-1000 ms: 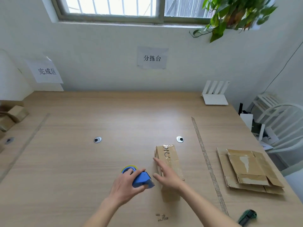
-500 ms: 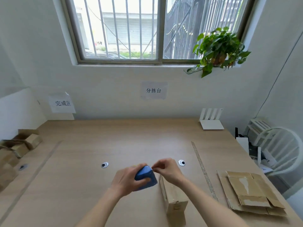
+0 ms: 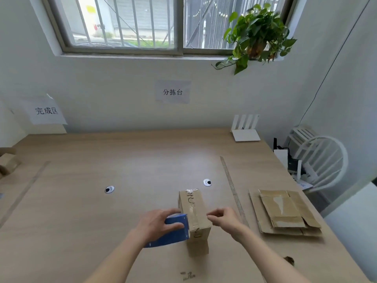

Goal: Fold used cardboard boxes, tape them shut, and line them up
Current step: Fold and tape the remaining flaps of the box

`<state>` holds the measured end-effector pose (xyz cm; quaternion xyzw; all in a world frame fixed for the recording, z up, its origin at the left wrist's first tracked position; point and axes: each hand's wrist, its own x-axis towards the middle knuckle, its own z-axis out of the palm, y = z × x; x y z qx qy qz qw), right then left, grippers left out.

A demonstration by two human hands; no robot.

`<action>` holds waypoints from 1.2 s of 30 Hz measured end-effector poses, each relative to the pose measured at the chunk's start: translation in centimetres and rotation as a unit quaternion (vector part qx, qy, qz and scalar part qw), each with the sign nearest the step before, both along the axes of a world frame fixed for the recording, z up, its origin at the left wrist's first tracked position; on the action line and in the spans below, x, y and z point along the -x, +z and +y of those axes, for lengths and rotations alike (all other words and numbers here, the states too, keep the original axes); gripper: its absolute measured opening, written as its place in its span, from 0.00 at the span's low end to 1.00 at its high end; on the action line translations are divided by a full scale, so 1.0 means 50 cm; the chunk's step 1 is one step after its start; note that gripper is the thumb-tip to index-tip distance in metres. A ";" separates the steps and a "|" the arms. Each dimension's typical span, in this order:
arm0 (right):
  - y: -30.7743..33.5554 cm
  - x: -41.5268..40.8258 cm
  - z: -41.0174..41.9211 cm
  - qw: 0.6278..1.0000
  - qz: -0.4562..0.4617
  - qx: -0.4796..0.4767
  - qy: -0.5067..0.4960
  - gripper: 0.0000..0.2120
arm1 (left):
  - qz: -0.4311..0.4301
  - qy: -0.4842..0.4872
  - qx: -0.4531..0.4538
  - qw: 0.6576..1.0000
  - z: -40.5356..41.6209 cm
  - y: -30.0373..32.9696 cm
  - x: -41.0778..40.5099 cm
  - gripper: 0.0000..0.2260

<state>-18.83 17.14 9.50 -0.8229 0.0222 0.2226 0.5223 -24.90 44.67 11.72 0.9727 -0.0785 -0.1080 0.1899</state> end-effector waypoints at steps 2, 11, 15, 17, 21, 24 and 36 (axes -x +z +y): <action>-0.037 0.000 -0.017 0.999 0.022 -0.018 -0.024 0.02 | 0.021 0.004 0.019 1.000 -0.025 -0.030 -0.003 0.25; -0.126 -0.030 -0.073 0.998 0.045 -0.035 -0.018 0.06 | 0.011 0.015 0.000 1.000 -0.070 -0.074 -0.010 0.23; -0.138 -0.052 -0.093 0.998 0.050 -0.027 0.000 0.07 | 0.024 0.044 -0.010 0.999 -0.049 -0.079 -0.008 0.21; -0.144 -0.060 -0.097 0.998 0.051 -0.019 0.016 0.07 | 0.036 0.045 -0.047 0.997 -0.031 -0.082 -0.007 0.20; -0.176 -0.061 -0.096 0.999 0.050 -0.001 0.016 0.07 | 0.049 0.055 -0.061 0.995 -0.035 -0.093 -0.014 0.22; -0.196 -0.056 -0.096 0.999 0.050 -0.014 -0.001 0.19 | 0.058 0.068 -0.061 0.994 -0.039 -0.111 -0.018 0.23; -0.235 -0.069 -0.065 0.997 0.056 0.025 -0.036 0.19 | 0.083 0.094 -0.078 0.989 -0.030 -0.164 -0.036 0.23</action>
